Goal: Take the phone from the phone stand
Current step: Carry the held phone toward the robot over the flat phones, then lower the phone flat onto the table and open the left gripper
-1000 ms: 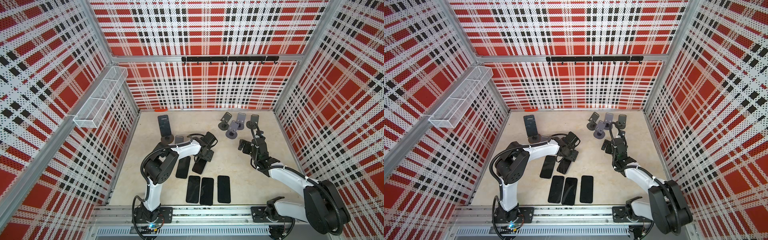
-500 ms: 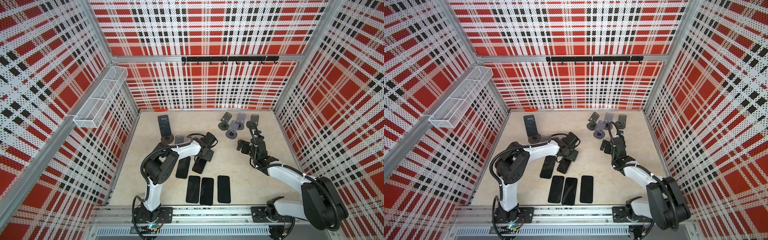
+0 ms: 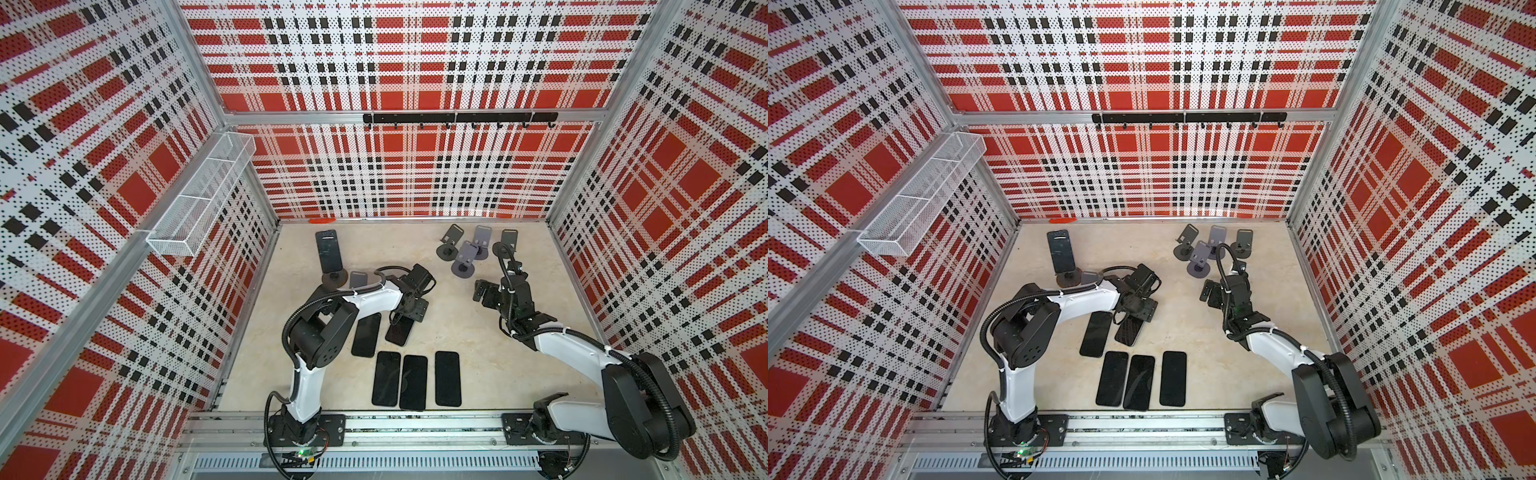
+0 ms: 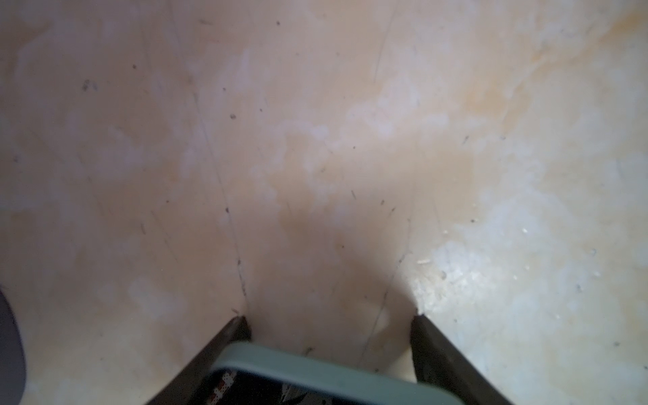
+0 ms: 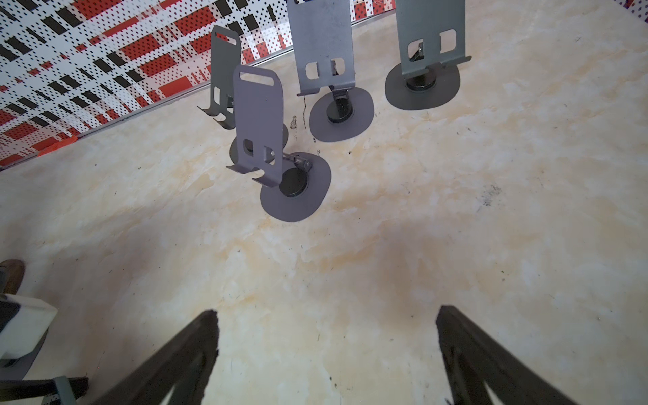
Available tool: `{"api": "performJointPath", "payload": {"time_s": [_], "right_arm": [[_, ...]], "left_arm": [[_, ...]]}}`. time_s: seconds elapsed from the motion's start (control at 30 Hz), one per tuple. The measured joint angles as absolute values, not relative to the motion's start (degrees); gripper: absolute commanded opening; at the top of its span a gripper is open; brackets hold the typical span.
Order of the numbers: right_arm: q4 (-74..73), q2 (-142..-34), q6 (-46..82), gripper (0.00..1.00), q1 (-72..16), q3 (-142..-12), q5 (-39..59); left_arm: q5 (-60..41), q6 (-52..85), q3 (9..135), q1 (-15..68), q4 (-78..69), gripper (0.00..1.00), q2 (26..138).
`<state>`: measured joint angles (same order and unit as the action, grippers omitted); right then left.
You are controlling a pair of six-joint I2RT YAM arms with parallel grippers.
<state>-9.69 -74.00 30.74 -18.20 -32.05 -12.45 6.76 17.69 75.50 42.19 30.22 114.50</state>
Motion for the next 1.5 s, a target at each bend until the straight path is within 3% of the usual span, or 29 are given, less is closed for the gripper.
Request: {"api": "performJointPath", "payload": {"time_s": [1.5], "right_arm": [[-10.94,-67.11,31.14,1.0,-18.2,-29.71,-16.21]], "left_arm": [[7.38,18.2,75.9,42.19,28.47,0.81,115.26]]}}
